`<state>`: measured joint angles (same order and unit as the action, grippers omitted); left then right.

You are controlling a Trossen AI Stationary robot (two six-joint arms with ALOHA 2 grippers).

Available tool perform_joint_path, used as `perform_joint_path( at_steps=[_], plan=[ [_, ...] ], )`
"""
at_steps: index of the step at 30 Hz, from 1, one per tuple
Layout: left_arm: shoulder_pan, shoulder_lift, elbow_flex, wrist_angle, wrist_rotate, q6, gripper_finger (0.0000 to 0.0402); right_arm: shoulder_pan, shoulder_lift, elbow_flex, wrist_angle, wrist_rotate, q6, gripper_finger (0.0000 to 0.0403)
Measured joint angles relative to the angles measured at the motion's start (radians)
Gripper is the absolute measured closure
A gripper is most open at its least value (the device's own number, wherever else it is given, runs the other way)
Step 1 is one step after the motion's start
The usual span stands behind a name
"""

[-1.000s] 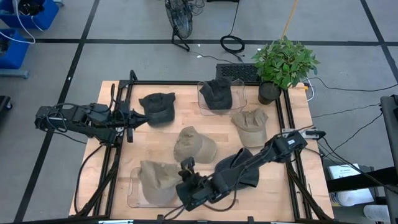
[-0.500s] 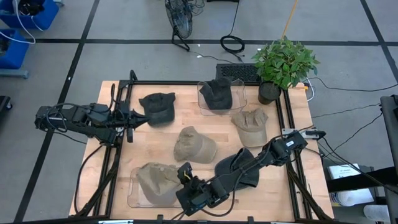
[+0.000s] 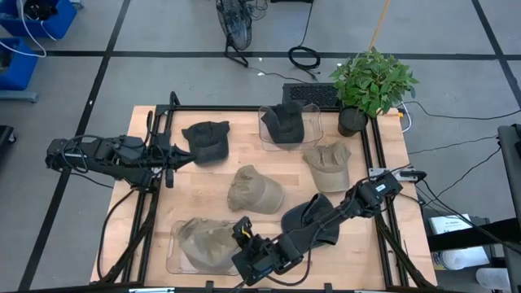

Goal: Pick & Place hat
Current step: Put the brown cap into the bottom transparent bin, then put the dark gray cap into the top transparent bin

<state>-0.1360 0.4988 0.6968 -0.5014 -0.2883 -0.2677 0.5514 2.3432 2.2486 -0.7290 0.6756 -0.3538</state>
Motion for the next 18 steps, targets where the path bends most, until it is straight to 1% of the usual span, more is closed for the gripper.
perform_joint_path(
  at_steps=[4, 7, 10, 12, 15, 18],
  plan=[
    [0.0, 0.0, 0.0, -0.003, 0.0, 0.0, 0.0398, 0.007, -0.016, 0.0, 0.006, 0.004, 0.016, 0.0248],
    [0.0, 0.0, 0.0, -0.004, 0.0, -0.001, 0.0392, 0.007, -0.032, 0.0, 0.006, 0.006, 0.041, 0.0223],
    [0.0, 0.0, 0.0, -0.005, 0.002, 0.0, 0.039, 0.013, -0.061, 0.0, -0.013, 0.045, 0.055, 0.0205],
    [0.0, 0.0, 0.0, -0.005, 0.006, 0.0, 0.0396, 0.013, -0.083, 0.0, -0.013, 0.076, 0.073, 0.0198],
    [0.0, 0.0, 0.0, -0.006, 0.018, 0.0, 0.0396, 0.014, -0.113, 0.0, -0.041, 0.113, 0.163, 0.0196],
    [-0.001, 0.0, 0.0, -0.006, 0.019, -0.002, 0.0388, 0.009, -0.15, 0.0, -0.126, 0.109, 0.328, 0.0201]
  ],
)
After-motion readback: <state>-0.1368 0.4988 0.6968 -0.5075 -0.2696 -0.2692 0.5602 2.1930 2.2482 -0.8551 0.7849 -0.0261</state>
